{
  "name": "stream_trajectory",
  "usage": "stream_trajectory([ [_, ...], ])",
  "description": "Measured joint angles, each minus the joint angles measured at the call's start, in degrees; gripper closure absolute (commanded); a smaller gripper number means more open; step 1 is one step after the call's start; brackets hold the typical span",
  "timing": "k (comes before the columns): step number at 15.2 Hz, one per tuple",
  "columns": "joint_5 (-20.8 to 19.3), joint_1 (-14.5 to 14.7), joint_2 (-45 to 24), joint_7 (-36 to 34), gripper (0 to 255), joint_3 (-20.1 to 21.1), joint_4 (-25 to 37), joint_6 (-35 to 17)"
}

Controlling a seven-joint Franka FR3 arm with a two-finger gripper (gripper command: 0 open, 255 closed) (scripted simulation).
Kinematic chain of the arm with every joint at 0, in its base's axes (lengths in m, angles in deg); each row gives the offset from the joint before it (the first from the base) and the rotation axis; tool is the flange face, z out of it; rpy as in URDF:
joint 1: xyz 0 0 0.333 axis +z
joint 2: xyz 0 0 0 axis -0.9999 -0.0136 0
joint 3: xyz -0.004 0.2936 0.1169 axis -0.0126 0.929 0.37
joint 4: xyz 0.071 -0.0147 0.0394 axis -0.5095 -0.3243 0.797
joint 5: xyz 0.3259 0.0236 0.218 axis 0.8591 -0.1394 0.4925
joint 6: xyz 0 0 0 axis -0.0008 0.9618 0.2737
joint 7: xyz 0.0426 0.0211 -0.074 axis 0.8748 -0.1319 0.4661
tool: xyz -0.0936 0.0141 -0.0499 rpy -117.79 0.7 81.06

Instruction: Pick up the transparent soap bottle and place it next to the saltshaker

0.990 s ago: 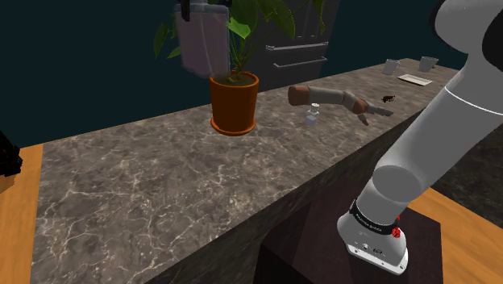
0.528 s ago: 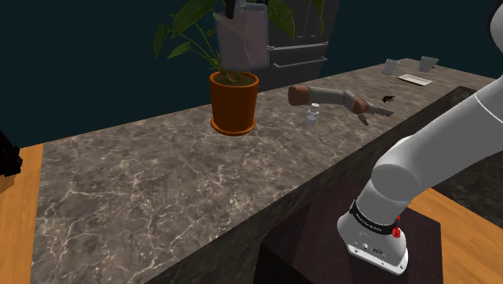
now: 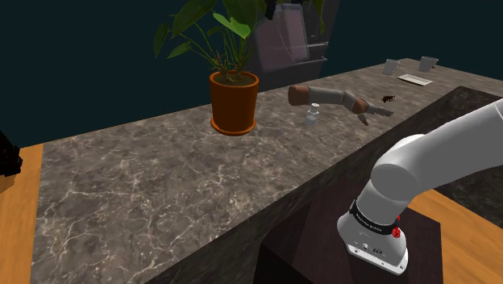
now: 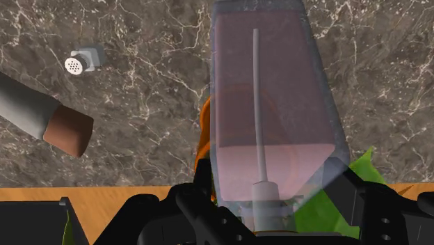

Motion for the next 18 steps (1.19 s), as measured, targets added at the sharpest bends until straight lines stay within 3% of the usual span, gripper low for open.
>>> stream_trajectory([
  [9, -2.2, -1.6, 4.3, 12.7, 255, -11.3, -4.6, 0.3],
  [18, -5.4, -3.5, 4.3, 25.3, 255, -22.3, -4.6, 0.3],
])
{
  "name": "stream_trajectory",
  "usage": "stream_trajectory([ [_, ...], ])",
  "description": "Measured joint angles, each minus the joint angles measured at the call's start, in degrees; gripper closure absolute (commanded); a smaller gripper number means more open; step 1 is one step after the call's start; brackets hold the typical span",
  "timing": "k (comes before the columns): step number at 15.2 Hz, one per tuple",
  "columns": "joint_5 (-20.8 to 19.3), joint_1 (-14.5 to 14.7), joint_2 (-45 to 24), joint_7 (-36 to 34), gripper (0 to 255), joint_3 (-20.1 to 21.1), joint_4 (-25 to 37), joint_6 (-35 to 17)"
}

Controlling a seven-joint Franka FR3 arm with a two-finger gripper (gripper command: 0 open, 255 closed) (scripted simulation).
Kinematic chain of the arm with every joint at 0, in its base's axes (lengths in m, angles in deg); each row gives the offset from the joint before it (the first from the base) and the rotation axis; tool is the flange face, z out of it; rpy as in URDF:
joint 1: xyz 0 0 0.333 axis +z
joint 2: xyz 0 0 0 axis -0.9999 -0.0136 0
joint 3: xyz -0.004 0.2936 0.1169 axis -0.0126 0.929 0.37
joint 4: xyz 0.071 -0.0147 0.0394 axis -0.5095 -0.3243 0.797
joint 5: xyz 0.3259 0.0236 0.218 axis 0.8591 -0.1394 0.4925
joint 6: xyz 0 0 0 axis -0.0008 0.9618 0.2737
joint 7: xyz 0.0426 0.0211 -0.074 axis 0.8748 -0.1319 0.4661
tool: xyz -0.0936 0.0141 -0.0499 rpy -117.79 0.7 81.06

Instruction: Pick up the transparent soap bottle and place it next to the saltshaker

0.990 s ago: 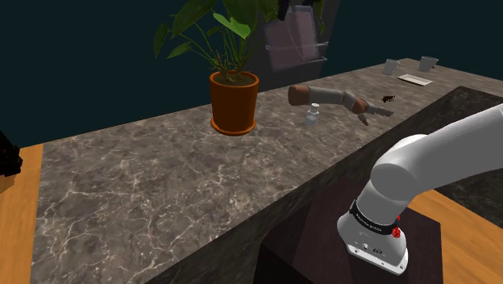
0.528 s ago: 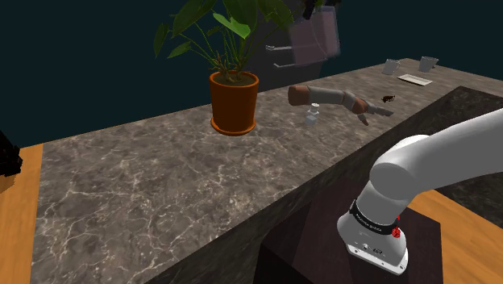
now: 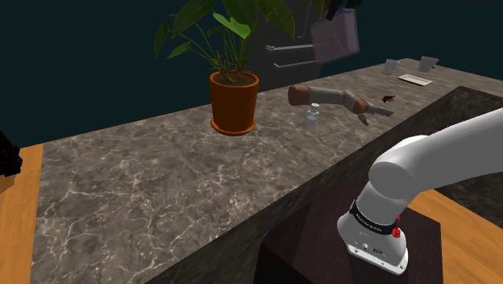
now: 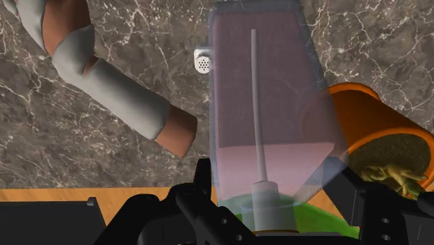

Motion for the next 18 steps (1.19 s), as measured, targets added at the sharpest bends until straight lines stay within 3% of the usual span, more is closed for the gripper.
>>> stream_trajectory([
  [8, -1.7, -1.2, -5.4, 11.8, 255, -10.6, 6.1, 0.5],
  [18, -2.8, -2.1, -1.8, 13.1, 255, -11.7, -4.0, -6.2],
])
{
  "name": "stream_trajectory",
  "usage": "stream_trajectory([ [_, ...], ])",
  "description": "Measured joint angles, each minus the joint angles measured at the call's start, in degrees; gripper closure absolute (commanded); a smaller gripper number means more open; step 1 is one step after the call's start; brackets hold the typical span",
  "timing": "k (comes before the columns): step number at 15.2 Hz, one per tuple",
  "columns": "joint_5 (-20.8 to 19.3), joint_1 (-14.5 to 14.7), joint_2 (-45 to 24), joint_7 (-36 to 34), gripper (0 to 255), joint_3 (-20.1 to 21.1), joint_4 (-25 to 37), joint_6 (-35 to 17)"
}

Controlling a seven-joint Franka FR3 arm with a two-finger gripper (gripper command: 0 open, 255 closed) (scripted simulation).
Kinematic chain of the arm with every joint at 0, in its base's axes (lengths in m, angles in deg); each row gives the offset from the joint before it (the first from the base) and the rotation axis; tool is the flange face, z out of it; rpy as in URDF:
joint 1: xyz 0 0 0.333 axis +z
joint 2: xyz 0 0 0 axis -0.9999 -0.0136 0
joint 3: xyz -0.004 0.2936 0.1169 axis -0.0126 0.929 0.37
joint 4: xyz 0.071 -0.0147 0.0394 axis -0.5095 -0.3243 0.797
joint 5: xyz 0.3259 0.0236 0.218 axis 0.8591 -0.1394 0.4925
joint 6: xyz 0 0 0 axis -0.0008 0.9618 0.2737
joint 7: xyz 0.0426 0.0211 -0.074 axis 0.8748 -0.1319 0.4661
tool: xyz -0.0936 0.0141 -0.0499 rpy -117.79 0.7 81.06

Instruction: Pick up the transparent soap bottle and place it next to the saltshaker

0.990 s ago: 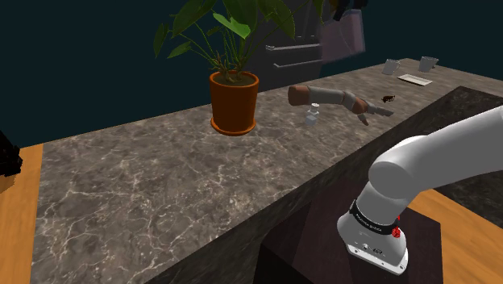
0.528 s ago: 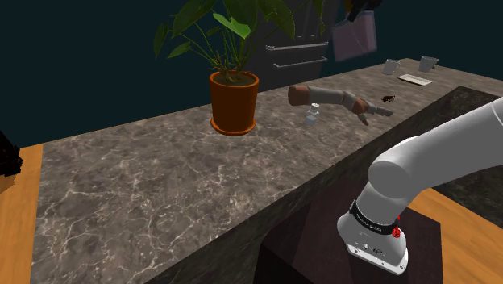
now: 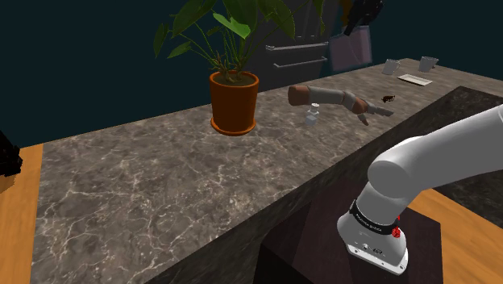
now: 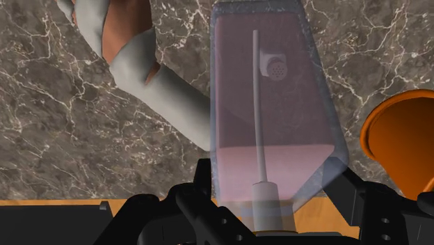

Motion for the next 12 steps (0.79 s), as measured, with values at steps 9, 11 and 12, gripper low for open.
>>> stream_trajectory([
  [9, -0.8, -0.7, 3.0, 0.0, 255, -0.2, -9.4, -6.4],
  [11, -1.0, -0.8, 3.5, 0.0, 255, -0.3, -11.4, -7.9],
  [12, -1.1, -0.9, 3.9, 0.1, 255, -0.4, -12.4, -8.6],
])
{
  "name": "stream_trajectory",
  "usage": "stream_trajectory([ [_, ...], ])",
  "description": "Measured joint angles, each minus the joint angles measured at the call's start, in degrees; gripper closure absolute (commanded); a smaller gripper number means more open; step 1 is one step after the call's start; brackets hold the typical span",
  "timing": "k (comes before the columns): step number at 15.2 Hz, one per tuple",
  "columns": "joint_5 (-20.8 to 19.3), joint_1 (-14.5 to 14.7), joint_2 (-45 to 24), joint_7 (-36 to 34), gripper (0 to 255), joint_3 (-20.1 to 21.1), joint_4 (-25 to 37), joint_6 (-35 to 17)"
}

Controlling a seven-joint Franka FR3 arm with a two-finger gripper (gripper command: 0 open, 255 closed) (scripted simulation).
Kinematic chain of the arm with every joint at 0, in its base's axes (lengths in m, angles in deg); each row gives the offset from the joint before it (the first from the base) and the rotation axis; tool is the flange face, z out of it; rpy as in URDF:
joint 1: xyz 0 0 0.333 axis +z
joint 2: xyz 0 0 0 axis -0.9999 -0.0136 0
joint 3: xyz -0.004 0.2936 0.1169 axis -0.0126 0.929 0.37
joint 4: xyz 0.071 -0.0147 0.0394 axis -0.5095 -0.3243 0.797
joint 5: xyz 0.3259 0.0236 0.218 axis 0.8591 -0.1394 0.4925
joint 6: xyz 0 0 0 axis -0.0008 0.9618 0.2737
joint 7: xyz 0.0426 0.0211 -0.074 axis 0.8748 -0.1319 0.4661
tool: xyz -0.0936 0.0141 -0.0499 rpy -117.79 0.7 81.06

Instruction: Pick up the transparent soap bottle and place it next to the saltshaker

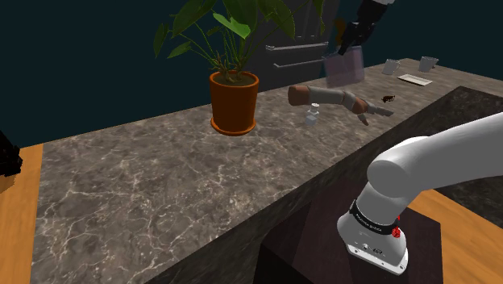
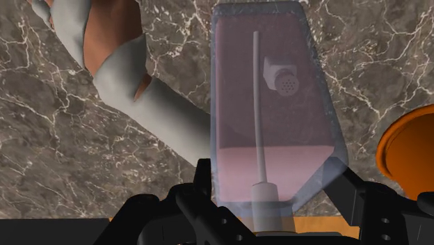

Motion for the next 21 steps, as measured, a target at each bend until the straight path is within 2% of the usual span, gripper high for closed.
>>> stream_trajectory([
  [21, -1.8, -1.4, 2.8, 0.4, 255, -1.7, -18.3, -15.5],
])
